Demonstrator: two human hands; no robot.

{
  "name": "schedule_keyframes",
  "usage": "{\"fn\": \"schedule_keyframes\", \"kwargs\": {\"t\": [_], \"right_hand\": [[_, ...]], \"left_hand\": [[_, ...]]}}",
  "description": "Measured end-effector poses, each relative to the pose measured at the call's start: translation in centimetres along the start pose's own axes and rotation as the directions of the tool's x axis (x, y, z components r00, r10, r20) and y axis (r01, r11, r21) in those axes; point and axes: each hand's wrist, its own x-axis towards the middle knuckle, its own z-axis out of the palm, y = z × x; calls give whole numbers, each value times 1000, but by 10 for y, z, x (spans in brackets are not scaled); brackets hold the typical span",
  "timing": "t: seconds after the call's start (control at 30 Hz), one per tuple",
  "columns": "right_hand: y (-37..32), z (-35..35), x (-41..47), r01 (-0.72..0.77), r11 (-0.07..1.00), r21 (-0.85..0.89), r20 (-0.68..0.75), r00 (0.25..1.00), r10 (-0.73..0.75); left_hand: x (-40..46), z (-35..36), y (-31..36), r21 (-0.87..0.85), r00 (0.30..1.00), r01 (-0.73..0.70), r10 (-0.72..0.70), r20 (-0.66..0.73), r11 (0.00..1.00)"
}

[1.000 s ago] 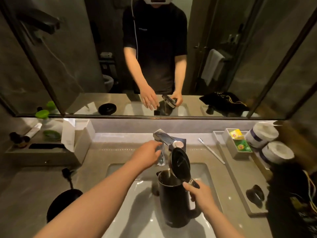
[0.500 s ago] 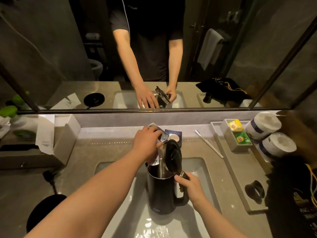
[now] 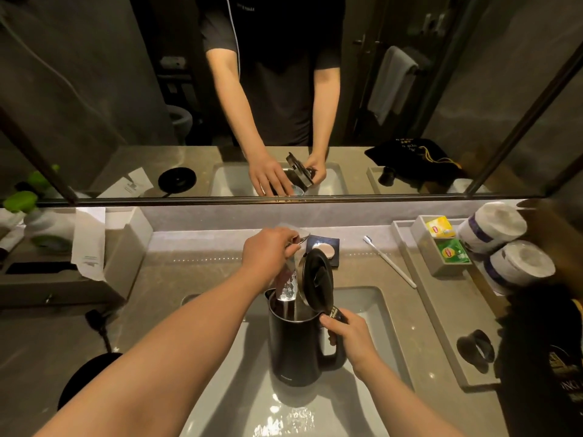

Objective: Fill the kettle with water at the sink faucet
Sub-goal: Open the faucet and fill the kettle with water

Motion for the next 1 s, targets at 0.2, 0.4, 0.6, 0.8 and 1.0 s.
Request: {"fn": "schedule_keyframes", "kwargs": {"t": [0.2, 0.4, 0.6, 0.8, 1.0], "right_hand": [[1, -2, -2, -6, 1000, -22, -10, 1000, 6], [0, 0, -5, 10, 1000, 7, -13, 1000, -10], [3, 2, -10, 20, 999, 26, -32, 999, -20], [6, 6, -15, 30, 999, 13, -64, 998, -29], [5, 7, -16, 25, 1000, 7, -84, 996, -25]], "left_hand": [[-3, 0, -13, -86, 994, -1, 10, 109, 996], [-11, 2, -16, -71, 995, -15, 22, 97, 997], [-17, 5, -20, -52, 992, -36, 42, 121, 998], [-22, 6, -17, -72, 985, -1, 13, 173, 997], [-23, 2, -15, -64, 977, 0, 14, 212, 998]]}}
